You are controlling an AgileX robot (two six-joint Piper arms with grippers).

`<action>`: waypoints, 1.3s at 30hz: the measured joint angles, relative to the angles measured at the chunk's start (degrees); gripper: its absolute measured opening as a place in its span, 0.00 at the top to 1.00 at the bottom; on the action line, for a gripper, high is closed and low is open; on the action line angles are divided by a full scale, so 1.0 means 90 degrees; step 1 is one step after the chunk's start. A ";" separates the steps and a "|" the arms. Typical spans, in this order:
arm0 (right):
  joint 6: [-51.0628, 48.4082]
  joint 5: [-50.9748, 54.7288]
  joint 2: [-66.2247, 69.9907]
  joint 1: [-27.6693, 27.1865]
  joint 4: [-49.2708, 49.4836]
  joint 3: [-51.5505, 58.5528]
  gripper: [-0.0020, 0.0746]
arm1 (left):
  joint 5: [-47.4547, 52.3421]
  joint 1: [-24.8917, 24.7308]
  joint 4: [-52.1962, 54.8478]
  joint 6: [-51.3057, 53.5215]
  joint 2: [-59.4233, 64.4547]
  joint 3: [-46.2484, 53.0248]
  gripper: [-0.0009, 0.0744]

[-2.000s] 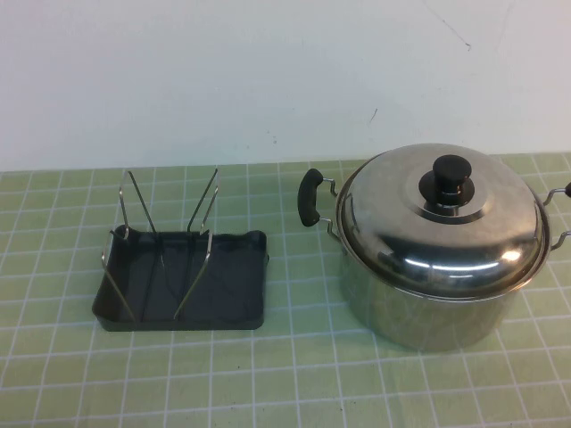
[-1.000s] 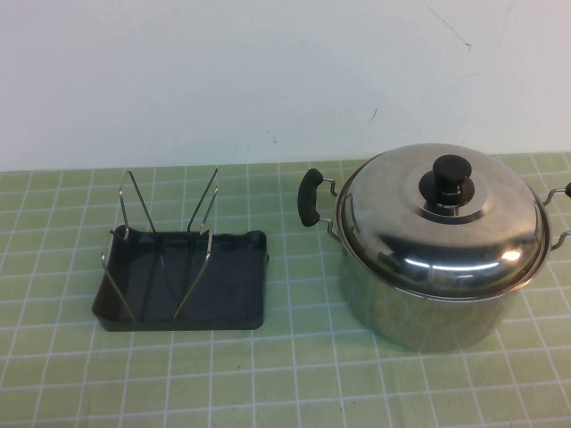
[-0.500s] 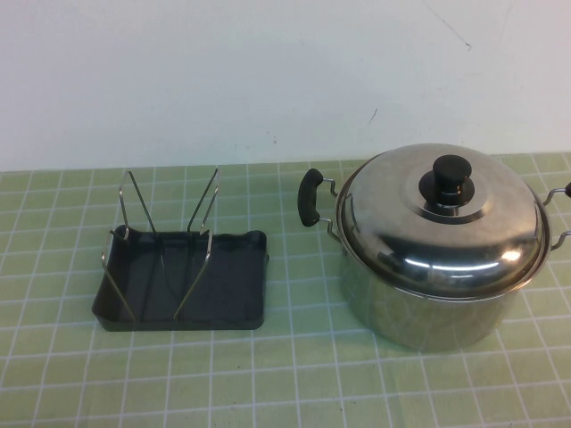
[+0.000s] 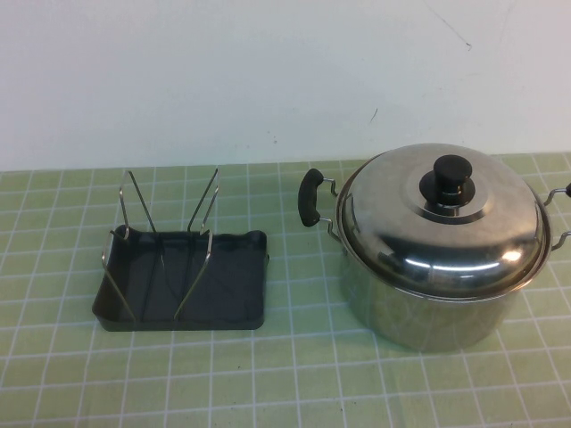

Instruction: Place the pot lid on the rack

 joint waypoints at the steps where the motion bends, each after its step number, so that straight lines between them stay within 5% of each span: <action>1: 0.0127 0.0114 0.0000 0.0000 0.0000 -0.0229 0.98 | 0.0000 0.0000 0.0000 0.0000 0.0000 0.0000 0.99; 12: 0.0698 0.0217 0.0692 0.0000 -0.1310 -0.2940 0.98 | 0.0000 0.0000 0.0000 0.0000 0.0000 0.0000 0.99; 32: -0.0207 0.0139 0.2173 0.0000 -0.0584 -0.2934 0.98 | 0.0000 0.0000 0.0000 0.0012 0.0000 0.0000 0.99; 39: -0.0692 -0.1615 0.3327 0.0071 0.0001 -0.2878 0.98 | 0.0000 0.0000 0.0000 0.0012 0.0000 0.0000 0.99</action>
